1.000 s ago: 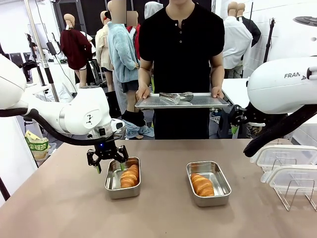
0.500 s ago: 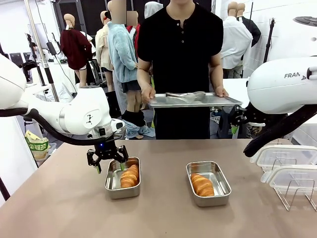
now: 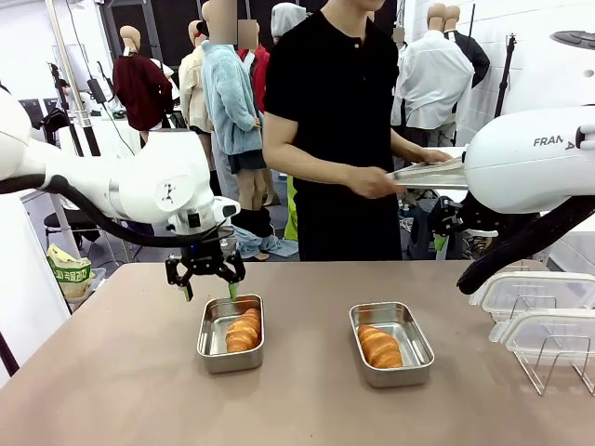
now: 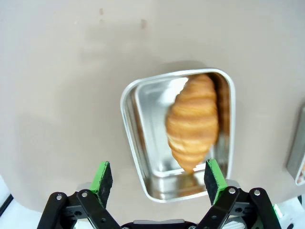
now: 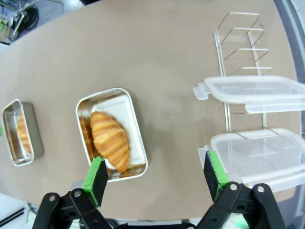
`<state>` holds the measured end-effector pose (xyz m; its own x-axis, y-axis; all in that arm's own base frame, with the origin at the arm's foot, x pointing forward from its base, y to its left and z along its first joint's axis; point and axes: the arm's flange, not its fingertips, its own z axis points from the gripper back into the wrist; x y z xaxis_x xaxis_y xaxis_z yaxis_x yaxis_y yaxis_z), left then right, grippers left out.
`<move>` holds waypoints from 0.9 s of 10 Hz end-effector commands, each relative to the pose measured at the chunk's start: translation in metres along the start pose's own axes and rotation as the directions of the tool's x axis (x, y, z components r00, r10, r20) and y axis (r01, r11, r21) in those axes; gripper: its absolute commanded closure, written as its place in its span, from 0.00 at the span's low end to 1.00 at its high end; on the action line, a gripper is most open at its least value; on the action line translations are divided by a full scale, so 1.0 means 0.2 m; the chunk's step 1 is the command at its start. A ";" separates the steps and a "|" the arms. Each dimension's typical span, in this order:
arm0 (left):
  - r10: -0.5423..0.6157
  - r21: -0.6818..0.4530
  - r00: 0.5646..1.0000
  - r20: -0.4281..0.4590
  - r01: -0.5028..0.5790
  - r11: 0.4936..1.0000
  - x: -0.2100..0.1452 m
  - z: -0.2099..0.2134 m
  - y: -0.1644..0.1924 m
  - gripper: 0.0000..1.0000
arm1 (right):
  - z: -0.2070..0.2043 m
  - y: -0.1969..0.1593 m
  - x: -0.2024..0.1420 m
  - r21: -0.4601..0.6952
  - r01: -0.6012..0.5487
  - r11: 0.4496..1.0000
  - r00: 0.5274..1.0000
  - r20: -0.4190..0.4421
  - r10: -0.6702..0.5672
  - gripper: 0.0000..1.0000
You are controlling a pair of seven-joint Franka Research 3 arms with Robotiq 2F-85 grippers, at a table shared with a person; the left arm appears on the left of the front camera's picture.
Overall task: Place the bread in airtight containers.
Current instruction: Pick up one Airtight Container lid and hand it to the human.
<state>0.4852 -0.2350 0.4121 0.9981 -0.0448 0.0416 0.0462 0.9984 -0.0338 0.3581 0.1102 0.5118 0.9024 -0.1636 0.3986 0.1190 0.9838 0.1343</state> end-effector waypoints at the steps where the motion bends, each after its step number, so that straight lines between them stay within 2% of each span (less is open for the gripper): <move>1: -0.102 -0.032 0.995 -0.019 0.101 0.994 -0.07 0.15 -0.06 0.00 | 0.00 0.00 0.00 -0.005 0.000 1.000 1.000 -0.002 0.000 0.00; 2: -0.192 -0.026 0.980 -0.053 0.191 0.981 -0.13 0.25 -0.12 0.00 | 0.00 0.00 0.00 -0.005 0.000 1.000 1.000 -0.002 0.000 0.00; 4: -0.284 0.004 0.953 -0.107 0.287 0.958 -0.23 0.40 -0.17 0.00 | 0.00 0.00 0.00 -0.005 0.000 1.000 1.000 -0.002 0.000 0.00; 7: -0.407 0.003 0.911 -0.069 0.409 0.913 -0.42 0.56 -0.21 0.00 | 0.00 0.00 0.00 -0.005 0.000 1.000 1.000 -0.002 0.000 0.00; 9: -0.418 -0.007 0.907 -0.044 0.418 0.908 -0.46 0.57 -0.20 0.00 | 0.00 0.00 0.00 -0.005 0.000 1.000 1.000 -0.002 0.000 0.00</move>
<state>0.3901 -0.2762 0.5324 0.8947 -0.4466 -0.0046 0.4466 0.8947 0.0050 0.3580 0.1103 0.5119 0.9024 -0.1635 0.3987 0.1191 0.9838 0.1341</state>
